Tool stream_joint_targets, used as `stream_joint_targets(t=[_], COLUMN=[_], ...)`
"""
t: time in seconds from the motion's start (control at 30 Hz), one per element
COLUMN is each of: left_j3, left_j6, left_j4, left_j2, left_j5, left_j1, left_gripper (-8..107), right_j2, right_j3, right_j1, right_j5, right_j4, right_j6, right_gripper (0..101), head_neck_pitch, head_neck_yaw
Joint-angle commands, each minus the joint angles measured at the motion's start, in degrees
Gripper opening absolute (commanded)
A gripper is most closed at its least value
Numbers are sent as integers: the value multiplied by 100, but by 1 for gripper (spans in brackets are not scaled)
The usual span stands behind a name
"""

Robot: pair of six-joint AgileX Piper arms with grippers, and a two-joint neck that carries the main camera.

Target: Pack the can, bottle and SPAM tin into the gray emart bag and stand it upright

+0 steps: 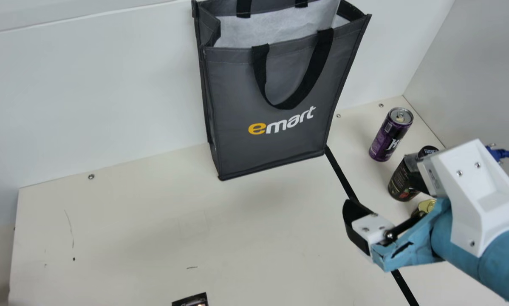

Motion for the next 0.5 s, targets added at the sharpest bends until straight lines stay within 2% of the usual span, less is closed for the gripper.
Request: stream_joint_targets(t=[0.0, 0.47], left_j3=[0, 0], left_j6=[0, 0], left_j4=[0, 0], left_j2=[0, 0], left_j5=[0, 0], left_j1=[0, 0], left_gripper=[90, 90], right_j2=[111, 824], right_j3=[-103, -884], right_j1=[-16, -254], right_j5=[-39, -166], right_j4=[26, 316], right_j6=[-86, -819], right_gripper=[95, 95], head_neck_pitch=[-130, -130], head_neck_yaw=[-5, -5])
